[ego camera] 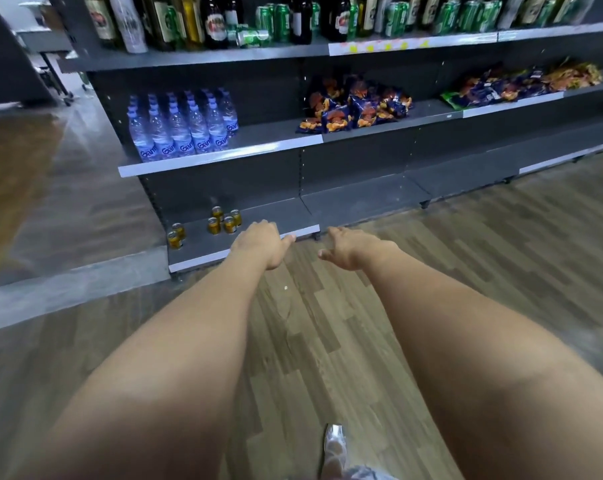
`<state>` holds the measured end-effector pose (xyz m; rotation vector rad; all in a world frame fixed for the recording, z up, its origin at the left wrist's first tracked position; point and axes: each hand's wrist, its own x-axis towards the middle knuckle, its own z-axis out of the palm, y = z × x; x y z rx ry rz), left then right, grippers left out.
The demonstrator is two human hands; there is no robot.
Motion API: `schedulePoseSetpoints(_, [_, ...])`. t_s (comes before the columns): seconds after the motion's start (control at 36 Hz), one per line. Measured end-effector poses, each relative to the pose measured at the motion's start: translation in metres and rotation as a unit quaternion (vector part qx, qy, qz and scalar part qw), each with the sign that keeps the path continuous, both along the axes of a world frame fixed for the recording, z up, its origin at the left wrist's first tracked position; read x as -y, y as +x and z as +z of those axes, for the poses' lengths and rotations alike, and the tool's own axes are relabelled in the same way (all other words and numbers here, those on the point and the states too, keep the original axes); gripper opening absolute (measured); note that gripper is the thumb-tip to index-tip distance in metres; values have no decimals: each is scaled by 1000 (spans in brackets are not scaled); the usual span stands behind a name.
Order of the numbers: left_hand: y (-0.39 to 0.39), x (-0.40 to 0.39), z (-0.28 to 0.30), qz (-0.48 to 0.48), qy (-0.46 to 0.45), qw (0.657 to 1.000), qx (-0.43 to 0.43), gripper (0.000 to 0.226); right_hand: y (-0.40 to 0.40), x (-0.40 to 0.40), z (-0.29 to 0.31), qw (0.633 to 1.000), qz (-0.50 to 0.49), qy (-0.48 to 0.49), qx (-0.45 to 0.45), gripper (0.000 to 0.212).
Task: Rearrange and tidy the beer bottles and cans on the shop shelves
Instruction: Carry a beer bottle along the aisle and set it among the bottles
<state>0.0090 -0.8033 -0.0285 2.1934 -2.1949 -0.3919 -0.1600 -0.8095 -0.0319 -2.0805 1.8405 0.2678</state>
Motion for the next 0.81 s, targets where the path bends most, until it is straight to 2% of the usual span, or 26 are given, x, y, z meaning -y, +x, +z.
schedulePoseSetpoints(0.14, [-8, 73, 10, 31, -1, 999, -10, 61, -9, 86, 5, 1000, 24, -12, 16, 60])
schedulePoseSetpoints(0.42, [-13, 198, 9, 43, 20, 999, -12, 63, -18, 223, -1, 999, 32, 10, 5, 70])
schedulePoseSetpoints(0.64, [5, 302, 11, 24, 24, 999, -9, 62, 2, 322, 1, 999, 35, 19, -2, 69])
schedulePoseSetpoints(0.81, [38, 391, 27, 17, -3, 1000, -9, 60, 33, 405, 24, 1000, 22, 1, -8, 68])
